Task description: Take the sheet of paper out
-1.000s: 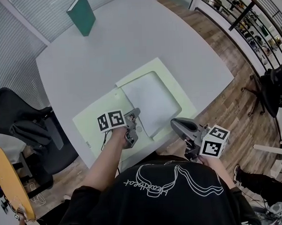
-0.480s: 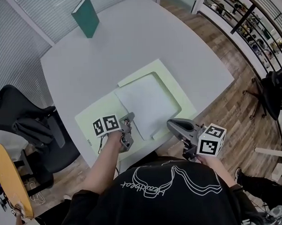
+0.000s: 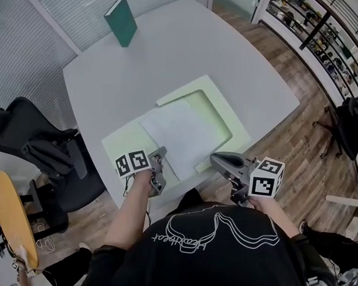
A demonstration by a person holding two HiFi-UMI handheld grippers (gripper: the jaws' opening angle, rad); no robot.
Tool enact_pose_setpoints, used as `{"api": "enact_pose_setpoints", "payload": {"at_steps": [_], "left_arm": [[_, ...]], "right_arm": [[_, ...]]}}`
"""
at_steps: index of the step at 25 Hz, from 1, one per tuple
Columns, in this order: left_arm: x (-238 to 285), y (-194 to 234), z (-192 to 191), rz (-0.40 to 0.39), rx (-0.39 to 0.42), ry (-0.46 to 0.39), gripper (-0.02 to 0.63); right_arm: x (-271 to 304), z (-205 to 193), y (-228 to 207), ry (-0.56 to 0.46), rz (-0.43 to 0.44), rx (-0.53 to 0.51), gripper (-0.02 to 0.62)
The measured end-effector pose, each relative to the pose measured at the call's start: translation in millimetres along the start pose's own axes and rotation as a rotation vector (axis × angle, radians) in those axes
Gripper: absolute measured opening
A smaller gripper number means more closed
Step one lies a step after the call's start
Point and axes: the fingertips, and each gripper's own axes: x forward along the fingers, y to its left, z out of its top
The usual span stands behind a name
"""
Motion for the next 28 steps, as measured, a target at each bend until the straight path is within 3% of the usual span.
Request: {"api": "enact_pose_setpoints", "payload": {"at_steps": [10,20,28], "left_arm": [[-59,16,-18,0.063,0.002,-0.105,0.014],[-125,14,-43,0.116,0.057,-0.233,0.014],[-175,-9,-66,0.170,0.169,-0.349,0.014]], "right_arm": [[-13,-25,35,0.025,0.045,-0.026,0.009],[-40,-54,78,0.024,0.114,-0.037,0.009],[-68,-71,104,0.014,0.133,-0.070,0.009]]}}
